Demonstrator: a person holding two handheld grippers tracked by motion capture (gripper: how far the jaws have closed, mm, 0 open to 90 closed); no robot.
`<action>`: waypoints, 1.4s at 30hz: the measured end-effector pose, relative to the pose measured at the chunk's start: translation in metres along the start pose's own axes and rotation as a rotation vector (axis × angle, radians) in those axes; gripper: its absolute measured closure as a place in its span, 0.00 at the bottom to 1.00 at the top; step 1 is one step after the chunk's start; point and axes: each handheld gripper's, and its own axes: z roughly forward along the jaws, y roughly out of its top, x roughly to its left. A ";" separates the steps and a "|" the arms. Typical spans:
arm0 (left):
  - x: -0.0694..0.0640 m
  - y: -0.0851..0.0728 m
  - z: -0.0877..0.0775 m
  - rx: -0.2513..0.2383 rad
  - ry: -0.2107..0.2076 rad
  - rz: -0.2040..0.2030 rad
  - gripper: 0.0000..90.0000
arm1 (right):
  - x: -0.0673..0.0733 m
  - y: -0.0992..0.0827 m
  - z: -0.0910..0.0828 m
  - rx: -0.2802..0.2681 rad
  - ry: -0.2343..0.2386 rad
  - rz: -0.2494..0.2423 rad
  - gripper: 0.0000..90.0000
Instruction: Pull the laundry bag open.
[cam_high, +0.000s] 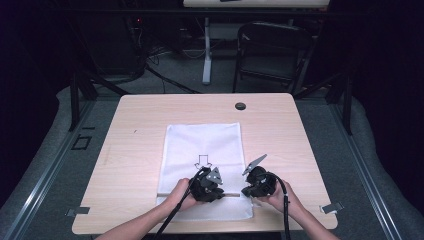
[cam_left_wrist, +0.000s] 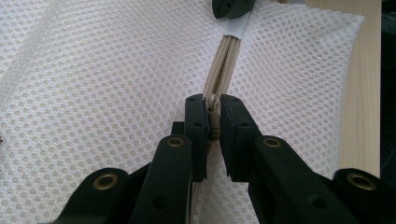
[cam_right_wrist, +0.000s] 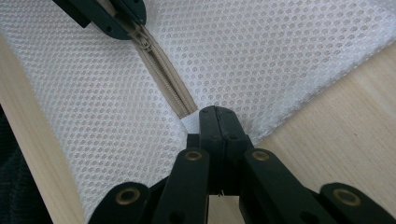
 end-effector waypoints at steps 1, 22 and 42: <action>0.000 0.000 0.000 0.001 -0.002 0.002 0.91 | 0.000 0.000 0.000 0.000 -0.001 0.000 1.00; 0.003 -0.005 -0.005 0.016 -0.006 0.015 0.91 | 0.000 0.000 0.000 0.000 0.000 0.002 1.00; 0.003 -0.010 -0.008 0.013 -0.020 0.016 0.92 | 0.001 0.000 0.001 -0.006 0.012 0.003 1.00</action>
